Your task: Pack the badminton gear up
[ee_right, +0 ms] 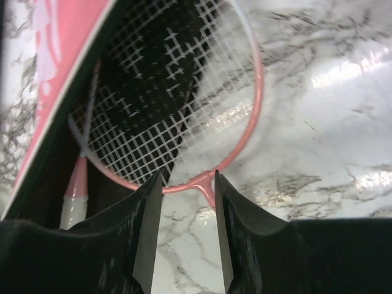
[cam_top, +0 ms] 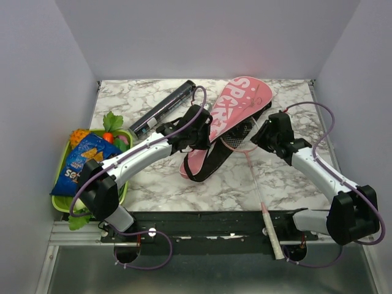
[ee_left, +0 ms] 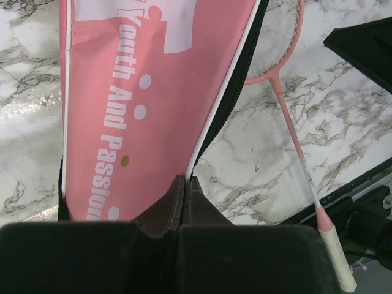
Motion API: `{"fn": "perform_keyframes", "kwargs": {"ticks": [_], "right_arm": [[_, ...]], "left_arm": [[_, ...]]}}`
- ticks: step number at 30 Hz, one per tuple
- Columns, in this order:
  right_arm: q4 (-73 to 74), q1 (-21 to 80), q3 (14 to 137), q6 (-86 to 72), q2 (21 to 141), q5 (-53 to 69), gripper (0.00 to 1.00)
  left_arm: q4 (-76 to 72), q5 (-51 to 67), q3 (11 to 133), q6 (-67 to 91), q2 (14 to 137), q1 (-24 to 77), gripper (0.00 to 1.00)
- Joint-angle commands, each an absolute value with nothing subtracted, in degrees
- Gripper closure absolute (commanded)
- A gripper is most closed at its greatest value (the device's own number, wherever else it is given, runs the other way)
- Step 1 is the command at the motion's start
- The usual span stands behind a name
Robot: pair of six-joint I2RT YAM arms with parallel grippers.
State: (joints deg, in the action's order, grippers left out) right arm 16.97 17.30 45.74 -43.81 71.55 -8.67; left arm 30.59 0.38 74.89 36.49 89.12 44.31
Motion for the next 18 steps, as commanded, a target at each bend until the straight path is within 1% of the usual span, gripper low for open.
{"fn": "perform_keyframes", "kwargs": {"ticks": [1,2,3,5,8,12,18], "right_arm": [[24.6,17.67,52.2,-33.5,74.26,-0.98,0.5],[26.18,17.67,53.16,-30.88,74.79,-0.36,0.5],[28.63,17.58,53.43,-29.28,75.23,3.65,0.5],[30.84,17.58,53.44,-25.51,76.63,6.49,0.5],[33.66,17.58,51.51,-22.25,78.04,11.24,0.5],[35.51,17.58,48.7,-21.45,78.93,11.87,0.51],[32.87,17.58,45.97,-20.92,81.9,12.83,0.51]], "left_arm": [[29.0,-3.07,75.06,36.3,89.11,44.47,1.0],[28.74,-3.34,75.15,36.21,89.47,44.39,1.0],[28.57,-3.69,75.23,36.04,89.82,44.38,1.0],[28.39,-3.95,75.58,35.68,91.14,44.38,1.0],[27.78,-3.87,76.28,35.42,92.81,44.3,1.0],[27.16,-3.25,77.61,35.24,94.57,44.3,1.0],[26.81,-2.02,77.96,34.98,95.89,44.3,1.0]]}}
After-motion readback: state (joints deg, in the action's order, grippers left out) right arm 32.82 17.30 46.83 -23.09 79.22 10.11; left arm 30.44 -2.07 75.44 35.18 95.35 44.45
